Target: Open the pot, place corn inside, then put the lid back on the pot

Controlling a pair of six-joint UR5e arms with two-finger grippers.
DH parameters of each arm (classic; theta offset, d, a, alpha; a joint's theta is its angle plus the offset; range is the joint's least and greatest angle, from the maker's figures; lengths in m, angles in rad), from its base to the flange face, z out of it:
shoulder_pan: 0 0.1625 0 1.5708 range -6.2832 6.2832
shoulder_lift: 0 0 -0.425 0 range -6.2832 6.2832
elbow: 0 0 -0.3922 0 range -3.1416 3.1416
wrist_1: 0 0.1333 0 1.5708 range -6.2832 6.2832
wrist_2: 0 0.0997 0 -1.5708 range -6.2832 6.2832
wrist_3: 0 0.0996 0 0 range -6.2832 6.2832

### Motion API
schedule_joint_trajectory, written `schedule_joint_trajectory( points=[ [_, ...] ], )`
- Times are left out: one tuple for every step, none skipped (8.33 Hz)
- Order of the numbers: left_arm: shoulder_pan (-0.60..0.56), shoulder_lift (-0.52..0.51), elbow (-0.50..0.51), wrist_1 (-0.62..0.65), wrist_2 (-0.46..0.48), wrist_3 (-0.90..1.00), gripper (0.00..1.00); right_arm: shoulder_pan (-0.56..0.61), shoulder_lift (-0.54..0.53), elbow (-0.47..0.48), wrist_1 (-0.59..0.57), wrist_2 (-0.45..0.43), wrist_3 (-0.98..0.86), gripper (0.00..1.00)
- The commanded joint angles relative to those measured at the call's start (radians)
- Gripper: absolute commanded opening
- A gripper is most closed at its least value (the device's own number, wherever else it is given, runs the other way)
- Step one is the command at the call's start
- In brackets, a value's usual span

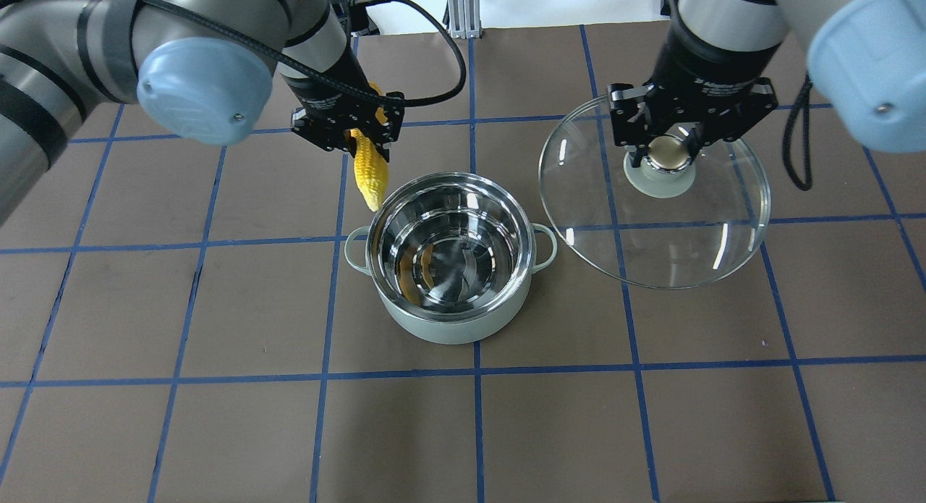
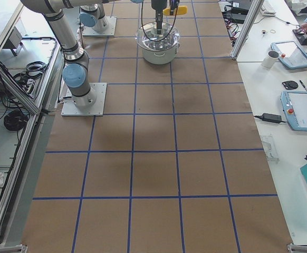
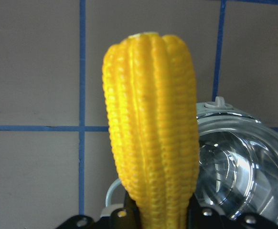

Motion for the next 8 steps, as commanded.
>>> schedule_joint_trajectory(
  points=[
    [-0.111,-0.011,-0.037,0.008,-0.038,-0.123,0.00,-0.099,-0.054,0.000,0.092,-0.047,-0.144,0.15],
    [-0.122,-0.013,-0.054,0.006,-0.038,-0.123,0.00,-0.099,-0.055,0.000,0.095,-0.041,-0.146,0.15],
    [-0.122,-0.014,-0.086,0.006,-0.037,-0.117,0.00,-0.099,-0.055,0.000,0.098,-0.041,-0.148,0.15],
    [-0.125,-0.016,-0.114,0.019,-0.037,-0.117,0.00,-0.099,-0.055,0.002,0.098,-0.037,-0.149,0.15],
    [-0.134,-0.016,-0.135,0.029,-0.037,-0.117,0.00,-0.099,-0.055,0.002,0.100,-0.037,-0.151,0.15],
    [-0.145,-0.028,-0.140,0.032,-0.038,-0.119,0.00,-0.099,-0.055,0.002,0.103,-0.037,-0.151,0.14],
    [-0.157,-0.059,-0.140,0.054,-0.038,-0.123,0.00,-0.099,-0.055,0.002,0.101,-0.036,-0.151,0.14],
    [-0.171,-0.074,-0.140,0.090,-0.038,-0.125,0.00,-0.097,-0.055,0.002,0.101,-0.034,-0.151,0.14]
  ],
)
